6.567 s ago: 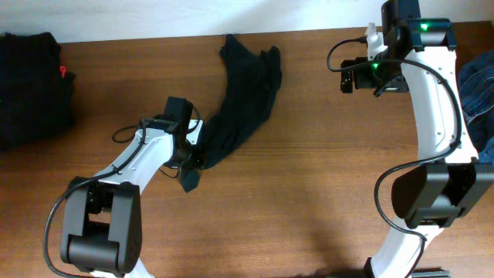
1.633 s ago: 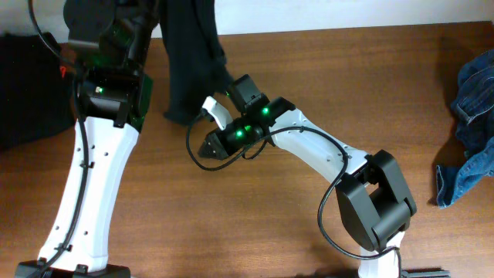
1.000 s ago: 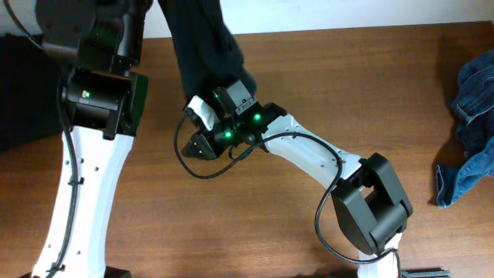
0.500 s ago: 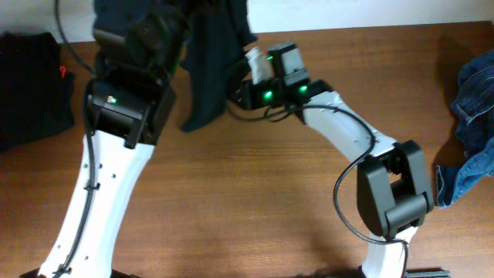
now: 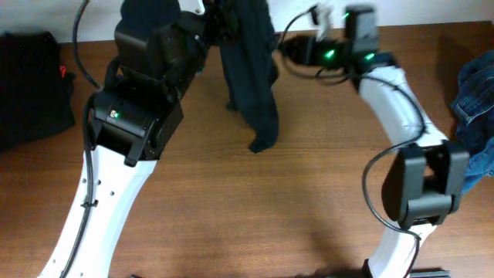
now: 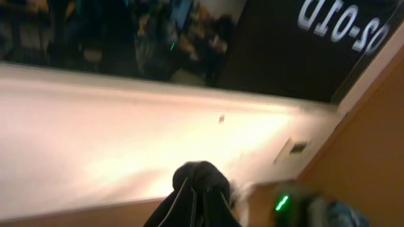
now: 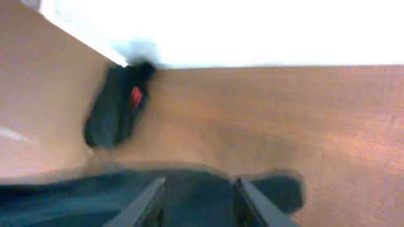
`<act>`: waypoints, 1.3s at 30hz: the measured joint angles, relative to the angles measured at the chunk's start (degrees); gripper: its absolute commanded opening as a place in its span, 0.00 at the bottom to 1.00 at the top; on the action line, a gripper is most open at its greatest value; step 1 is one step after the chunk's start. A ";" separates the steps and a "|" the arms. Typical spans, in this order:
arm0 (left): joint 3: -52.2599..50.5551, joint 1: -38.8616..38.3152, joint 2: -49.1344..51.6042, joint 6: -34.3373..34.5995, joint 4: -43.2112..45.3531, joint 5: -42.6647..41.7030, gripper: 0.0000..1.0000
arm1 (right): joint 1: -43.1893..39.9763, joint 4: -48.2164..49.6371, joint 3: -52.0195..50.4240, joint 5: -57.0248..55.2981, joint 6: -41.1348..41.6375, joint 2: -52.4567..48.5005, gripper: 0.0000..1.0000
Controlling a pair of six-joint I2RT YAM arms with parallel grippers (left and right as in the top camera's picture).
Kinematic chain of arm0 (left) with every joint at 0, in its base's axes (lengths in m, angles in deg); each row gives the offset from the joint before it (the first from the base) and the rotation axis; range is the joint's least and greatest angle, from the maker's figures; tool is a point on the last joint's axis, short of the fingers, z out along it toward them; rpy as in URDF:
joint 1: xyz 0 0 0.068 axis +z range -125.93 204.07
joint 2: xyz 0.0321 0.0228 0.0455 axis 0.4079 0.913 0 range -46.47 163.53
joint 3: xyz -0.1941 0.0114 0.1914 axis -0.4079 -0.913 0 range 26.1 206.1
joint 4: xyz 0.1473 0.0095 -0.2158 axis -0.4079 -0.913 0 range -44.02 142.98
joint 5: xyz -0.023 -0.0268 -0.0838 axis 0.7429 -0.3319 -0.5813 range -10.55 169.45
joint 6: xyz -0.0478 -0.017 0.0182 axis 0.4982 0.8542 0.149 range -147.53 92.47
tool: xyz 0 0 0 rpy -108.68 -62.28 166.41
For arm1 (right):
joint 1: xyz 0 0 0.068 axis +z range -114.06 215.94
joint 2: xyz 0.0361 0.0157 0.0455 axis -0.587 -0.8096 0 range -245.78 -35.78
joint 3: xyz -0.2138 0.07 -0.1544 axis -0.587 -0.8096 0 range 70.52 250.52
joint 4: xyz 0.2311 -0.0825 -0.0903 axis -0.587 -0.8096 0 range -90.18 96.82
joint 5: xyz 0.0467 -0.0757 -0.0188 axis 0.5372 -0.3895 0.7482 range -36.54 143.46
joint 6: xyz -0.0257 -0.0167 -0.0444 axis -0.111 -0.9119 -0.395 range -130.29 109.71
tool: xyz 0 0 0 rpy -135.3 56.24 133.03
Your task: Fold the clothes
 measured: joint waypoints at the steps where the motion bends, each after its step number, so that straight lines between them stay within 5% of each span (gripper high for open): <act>1: 0.00 0.00 0.00 0.00 -0.96 0.00 0.00 | -0.61 -2.10 2.05 0.92 -0.15 0.00 0.37; 11: 0.00 0.00 0.85 0.22 3.63 8.02 0.00 | -0.79 -53.86 25.40 3.56 -17.77 0.04 0.37; 16: 0.07 0.00 4.28 0.48 12.85 10.34 0.00 | 2.40 -67.58 29.49 0.35 -29.18 0.26 0.36; 29: 0.00 0.00 12.68 6.05 34.77 19.52 0.00 | 22.25 -68.72 27.45 -2.64 -37.70 0.24 0.21; 39: 2.40 0.44 12.66 6.45 36.46 22.27 0.00 | 29.31 -44.72 12.26 -5.81 -31.10 0.15 0.17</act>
